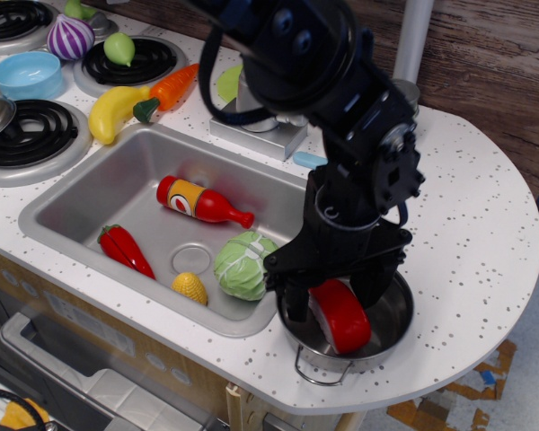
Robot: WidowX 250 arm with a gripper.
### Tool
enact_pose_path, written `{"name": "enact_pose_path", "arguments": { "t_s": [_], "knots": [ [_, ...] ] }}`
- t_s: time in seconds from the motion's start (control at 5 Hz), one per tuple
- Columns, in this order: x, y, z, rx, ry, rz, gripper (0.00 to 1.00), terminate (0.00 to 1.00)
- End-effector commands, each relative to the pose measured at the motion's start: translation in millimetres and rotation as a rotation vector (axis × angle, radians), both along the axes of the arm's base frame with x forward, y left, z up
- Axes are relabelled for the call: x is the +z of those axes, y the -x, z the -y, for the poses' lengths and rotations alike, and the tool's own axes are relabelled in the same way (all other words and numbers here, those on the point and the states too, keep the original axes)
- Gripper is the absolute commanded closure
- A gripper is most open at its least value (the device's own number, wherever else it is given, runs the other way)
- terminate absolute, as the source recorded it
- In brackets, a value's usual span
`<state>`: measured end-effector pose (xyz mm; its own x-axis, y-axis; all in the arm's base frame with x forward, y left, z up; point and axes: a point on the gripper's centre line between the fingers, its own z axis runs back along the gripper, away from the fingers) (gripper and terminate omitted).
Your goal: Take sushi out of pan
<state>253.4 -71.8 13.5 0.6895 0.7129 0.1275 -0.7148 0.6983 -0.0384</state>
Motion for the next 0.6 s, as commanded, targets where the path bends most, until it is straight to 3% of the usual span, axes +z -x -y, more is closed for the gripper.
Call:
{"name": "enact_pose_path", "arguments": {
  "t_s": [0.0, 0.2, 0.4],
  "knots": [
    [0.9, -0.7, 5.2, 0.016, 0.016, 0.01, 1.0, 0.0],
    [18.6, -5.9, 5.8, 0.006, 0.03, -0.026, 1.0, 0.0],
    [48.7, -15.2, 9.8, -0.008, -0.002, -0.065, 1.0, 0.0]
  ]
}}
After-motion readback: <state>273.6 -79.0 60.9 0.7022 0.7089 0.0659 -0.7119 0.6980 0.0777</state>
